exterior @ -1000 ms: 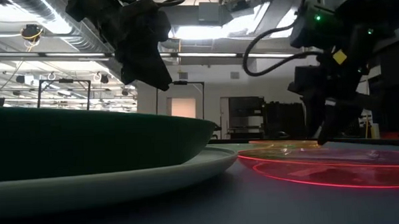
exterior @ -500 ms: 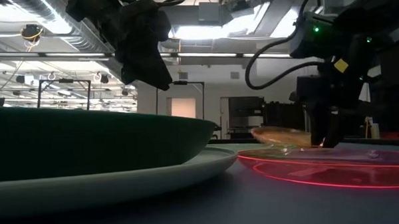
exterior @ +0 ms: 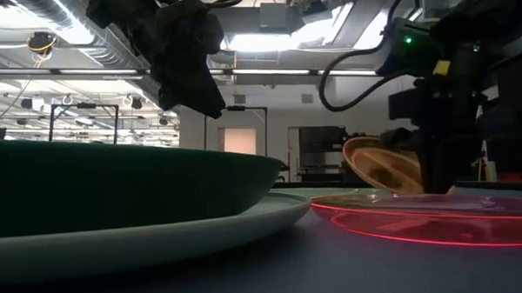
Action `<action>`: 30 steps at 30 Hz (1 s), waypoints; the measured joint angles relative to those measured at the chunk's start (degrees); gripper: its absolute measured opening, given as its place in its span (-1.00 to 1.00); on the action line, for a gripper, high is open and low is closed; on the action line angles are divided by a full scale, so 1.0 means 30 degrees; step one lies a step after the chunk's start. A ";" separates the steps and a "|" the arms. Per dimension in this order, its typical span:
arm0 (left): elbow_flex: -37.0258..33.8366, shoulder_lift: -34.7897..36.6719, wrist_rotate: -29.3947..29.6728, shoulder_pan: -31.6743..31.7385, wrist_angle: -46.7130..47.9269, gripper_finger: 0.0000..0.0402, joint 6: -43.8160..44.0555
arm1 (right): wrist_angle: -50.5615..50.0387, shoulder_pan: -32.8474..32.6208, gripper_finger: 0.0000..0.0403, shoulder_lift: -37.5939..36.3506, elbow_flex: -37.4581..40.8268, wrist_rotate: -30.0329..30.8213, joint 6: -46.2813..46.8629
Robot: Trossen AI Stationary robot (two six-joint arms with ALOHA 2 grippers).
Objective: Stack plastic plates
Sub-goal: Stack the right light green plate on top of the light orange plate
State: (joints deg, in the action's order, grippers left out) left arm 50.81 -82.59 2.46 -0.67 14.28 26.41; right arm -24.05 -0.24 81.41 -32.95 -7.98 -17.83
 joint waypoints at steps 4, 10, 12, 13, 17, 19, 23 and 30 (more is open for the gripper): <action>0.0000 0.0000 -0.0007 0.0000 0.0000 -0.51 0.0000 | -0.0217 0.0141 -0.98 0.0029 0.0022 -0.3038 0.0373; 0.0000 0.0000 0.0000 0.0000 0.0000 -0.51 -0.0007 | -0.0790 0.0053 -0.99 0.0080 0.0102 -0.7054 0.0408; 0.0000 0.0000 -0.0003 0.0000 0.0000 -0.51 0.0000 | -0.1082 0.0053 -0.99 0.0080 0.0095 -0.7071 0.0500; 0.0000 0.0000 0.0000 0.0000 0.0000 -0.51 0.0000 | -0.1315 0.0053 -0.99 0.0087 0.0095 -0.7071 0.0497; 0.0000 0.0000 0.0000 0.0000 -0.0003 -0.51 -0.0007 | -0.1525 0.0068 -0.99 0.0117 0.0073 -0.6865 0.0495; 0.0000 0.0000 0.0000 0.0000 0.0000 -0.51 -0.0007 | -0.1489 0.0068 -1.00 0.0117 0.0073 -0.6776 0.0497; 0.0000 0.0000 0.0000 0.0000 -0.0007 -0.51 -0.0007 | -0.1440 0.0068 -1.00 0.0117 0.0073 -0.6683 0.0497; 0.0000 0.0000 0.0000 0.0000 -0.0015 -0.51 -0.0007 | -0.1345 0.0068 -1.00 0.0066 0.0073 -0.6623 0.0369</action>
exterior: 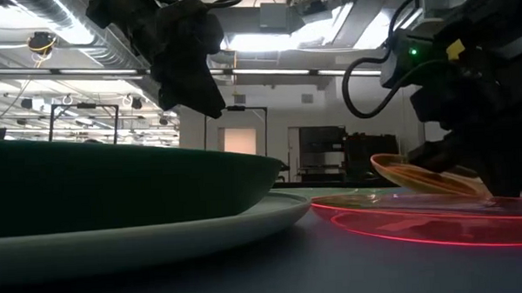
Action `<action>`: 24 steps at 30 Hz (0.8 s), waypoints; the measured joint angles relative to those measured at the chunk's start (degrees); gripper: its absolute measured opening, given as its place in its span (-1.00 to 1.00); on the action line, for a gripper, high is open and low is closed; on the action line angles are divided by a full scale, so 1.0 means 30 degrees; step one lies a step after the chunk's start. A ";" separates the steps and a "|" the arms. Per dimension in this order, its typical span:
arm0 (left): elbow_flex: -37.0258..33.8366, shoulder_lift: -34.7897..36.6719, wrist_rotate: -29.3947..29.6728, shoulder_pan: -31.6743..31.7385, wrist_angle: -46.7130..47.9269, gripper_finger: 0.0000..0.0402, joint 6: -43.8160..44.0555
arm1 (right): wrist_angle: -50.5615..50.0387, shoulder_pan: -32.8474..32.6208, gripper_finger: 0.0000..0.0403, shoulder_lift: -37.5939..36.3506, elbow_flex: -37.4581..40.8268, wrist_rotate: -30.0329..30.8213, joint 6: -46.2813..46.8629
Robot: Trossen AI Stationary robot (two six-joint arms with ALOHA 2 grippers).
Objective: Stack plastic plates
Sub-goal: Stack the right light green plate on top of the light orange plate
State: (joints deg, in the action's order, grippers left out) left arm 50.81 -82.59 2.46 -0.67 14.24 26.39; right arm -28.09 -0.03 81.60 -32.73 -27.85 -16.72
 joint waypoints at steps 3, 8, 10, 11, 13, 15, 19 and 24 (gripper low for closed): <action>0.0000 0.0000 0.0000 0.0000 0.0000 -0.51 0.0000 | -0.0004 0.0000 -1.00 -0.0015 -0.0085 0.0005 -0.0013; 0.0000 0.0000 0.0000 0.0000 -0.0020 -0.51 0.0000 | -0.0139 0.0022 -1.00 -0.0008 -0.0671 -0.0202 -0.0475; 0.0000 0.0000 0.0000 0.0000 -0.0057 -0.51 0.0000 | -0.0171 0.0022 -1.00 -0.0008 -0.0989 -0.0337 -0.0596; 0.0000 0.0000 0.0000 0.0000 -0.0120 -0.51 0.0000 | -0.0167 0.0022 -1.00 -0.0008 -0.1151 -0.0393 -0.0614; 0.0000 0.0000 0.0000 0.0000 -0.0268 -0.51 0.0000 | -0.0179 0.0022 -1.00 -0.0008 -0.1469 -0.0426 -0.0889; 0.0000 0.0000 0.0000 0.0000 -0.0474 -0.51 0.0000 | -0.0173 0.0022 -1.00 -0.0008 -0.1855 -0.0439 -0.1086; 0.0000 0.0007 0.0000 0.0000 -0.0768 -0.51 -0.0006 | -0.0178 0.0022 -1.00 -0.0008 -0.2485 0.0187 -0.1092; 0.0000 0.0007 0.0007 -0.0039 -0.1909 -0.51 -0.0015 | -0.0164 0.0022 -1.00 -0.0008 -0.3183 0.1948 -0.1078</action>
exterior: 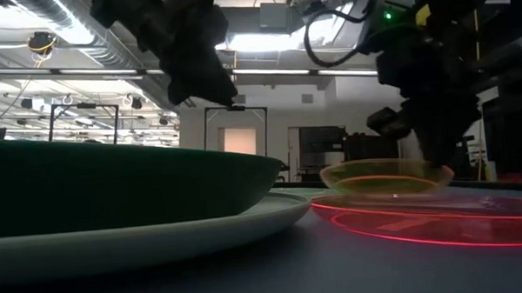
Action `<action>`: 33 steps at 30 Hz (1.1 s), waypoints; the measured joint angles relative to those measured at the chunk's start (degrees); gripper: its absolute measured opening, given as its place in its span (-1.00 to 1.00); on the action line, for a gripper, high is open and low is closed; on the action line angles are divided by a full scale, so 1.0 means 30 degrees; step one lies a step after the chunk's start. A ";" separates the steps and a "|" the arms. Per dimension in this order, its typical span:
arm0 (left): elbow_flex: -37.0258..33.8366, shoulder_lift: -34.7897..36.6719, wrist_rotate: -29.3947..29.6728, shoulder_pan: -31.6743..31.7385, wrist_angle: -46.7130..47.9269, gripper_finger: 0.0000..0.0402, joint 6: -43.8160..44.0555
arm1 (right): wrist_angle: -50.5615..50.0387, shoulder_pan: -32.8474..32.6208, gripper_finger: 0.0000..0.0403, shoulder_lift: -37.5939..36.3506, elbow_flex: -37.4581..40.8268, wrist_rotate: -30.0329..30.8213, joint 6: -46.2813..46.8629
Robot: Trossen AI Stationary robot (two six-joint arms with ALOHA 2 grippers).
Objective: Stack plastic plates
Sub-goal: Stack the right light green plate on top of the light orange plate
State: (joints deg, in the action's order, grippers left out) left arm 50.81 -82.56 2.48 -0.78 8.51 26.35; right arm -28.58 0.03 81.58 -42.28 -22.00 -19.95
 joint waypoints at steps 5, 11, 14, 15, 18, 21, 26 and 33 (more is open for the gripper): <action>0.0000 -0.0007 0.0008 -0.0012 -0.1389 -0.51 -0.0008 | -0.0016 0.0000 -1.00 -0.0007 -0.0824 0.2969 0.0028; 0.0000 -0.0005 0.0225 -0.0012 -0.1746 -0.51 -0.0015 | -0.1680 0.0000 -1.00 -0.0007 -0.2328 0.7195 0.0149; 0.0000 -0.0007 0.0510 -0.0019 -0.1741 -0.51 -0.0022 | -0.2780 0.0000 -1.00 -0.0022 -0.3442 0.8553 -0.0264; 0.0000 -0.0007 0.0606 -0.0019 -0.1748 -0.51 -0.0022 | -0.3090 0.0000 -1.00 -0.0022 -0.3776 0.8968 -0.0480; 0.0000 -0.0007 0.0984 -0.0019 -0.1741 -0.51 -0.0022 | -0.4064 0.0000 -1.00 -0.0022 -0.4754 1.0169 -0.0925; 0.0000 -0.0006 0.0998 -0.0019 -0.1739 -0.51 -0.0029 | -0.4836 0.0000 -1.00 -0.0029 -0.5471 1.1393 -0.1152; 0.0000 -0.0007 0.1005 -0.0019 -0.1820 -0.51 -0.0477 | -0.5190 0.0007 -1.00 -0.0029 -0.6133 1.2774 -0.1498; -0.0007 -0.0988 0.1436 -0.0019 -0.3962 -0.51 -0.1501 | -0.4316 0.0007 -1.00 -0.0029 -0.6201 1.2924 -0.1600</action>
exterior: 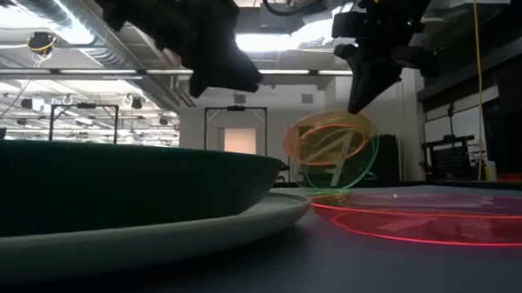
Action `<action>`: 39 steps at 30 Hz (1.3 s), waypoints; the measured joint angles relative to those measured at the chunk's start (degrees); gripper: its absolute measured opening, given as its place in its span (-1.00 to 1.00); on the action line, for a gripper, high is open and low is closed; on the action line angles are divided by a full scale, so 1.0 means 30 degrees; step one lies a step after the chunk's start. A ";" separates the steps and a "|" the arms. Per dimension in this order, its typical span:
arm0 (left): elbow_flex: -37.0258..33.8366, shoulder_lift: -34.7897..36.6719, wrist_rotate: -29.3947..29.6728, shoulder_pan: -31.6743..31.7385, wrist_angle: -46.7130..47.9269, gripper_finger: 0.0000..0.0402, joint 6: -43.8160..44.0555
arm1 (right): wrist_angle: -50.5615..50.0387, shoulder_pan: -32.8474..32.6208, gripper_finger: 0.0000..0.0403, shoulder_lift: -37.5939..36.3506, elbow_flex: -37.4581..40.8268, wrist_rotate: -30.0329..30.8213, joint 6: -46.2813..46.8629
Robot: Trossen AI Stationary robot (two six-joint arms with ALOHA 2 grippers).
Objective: Stack plastic plates
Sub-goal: Stack the right light green plate on top of the light orange plate
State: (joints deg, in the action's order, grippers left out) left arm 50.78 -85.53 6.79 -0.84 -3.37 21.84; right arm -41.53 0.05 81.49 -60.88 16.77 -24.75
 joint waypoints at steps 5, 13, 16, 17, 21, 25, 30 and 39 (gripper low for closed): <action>0.0000 -0.1459 0.1207 0.0152 -0.1085 -0.51 -0.0018 | 0.0120 0.0000 -1.00 0.0000 0.0000 0.0709 -0.0022; -0.0015 -0.2021 0.3240 0.0884 -0.1998 -0.51 -0.3846 | 0.0249 -0.0007 -1.00 0.0000 0.0000 0.0702 -0.0022; -0.0015 -0.2021 0.3240 0.1066 -0.3331 -0.51 -0.5913 | 0.0321 -0.0007 -1.00 0.0000 0.0000 0.0701 -0.0020; -0.0015 -0.2014 0.3218 0.1088 -0.3783 -0.51 -0.6706 | 0.0324 -0.0007 -1.00 0.0000 0.0000 0.0701 -0.0022; -0.0015 -0.2007 0.2791 0.1257 -0.4660 -0.51 -0.8785 | 0.0316 -0.0007 -1.00 0.0000 0.0000 0.0701 -0.0022; -0.0015 -0.2007 0.2074 0.1622 -0.4801 -0.51 -0.8986 | 0.0316 -0.0007 -1.00 0.0000 0.0000 0.0694 -0.0015; -0.0015 -0.2007 0.0915 0.2196 -0.4788 -0.51 -0.8842 | 0.0316 -0.0007 -1.00 0.0000 0.0000 0.0548 -0.0015; -0.0015 -0.2007 -0.0157 0.3163 -0.5024 -0.51 -0.7479 | 0.0316 -0.0007 -1.00 0.0000 0.0000 0.0541 -0.0015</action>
State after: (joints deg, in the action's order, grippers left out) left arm 50.74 -91.55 6.32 8.65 -18.45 -0.59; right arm -40.58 0.03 81.49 -60.88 18.39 -24.80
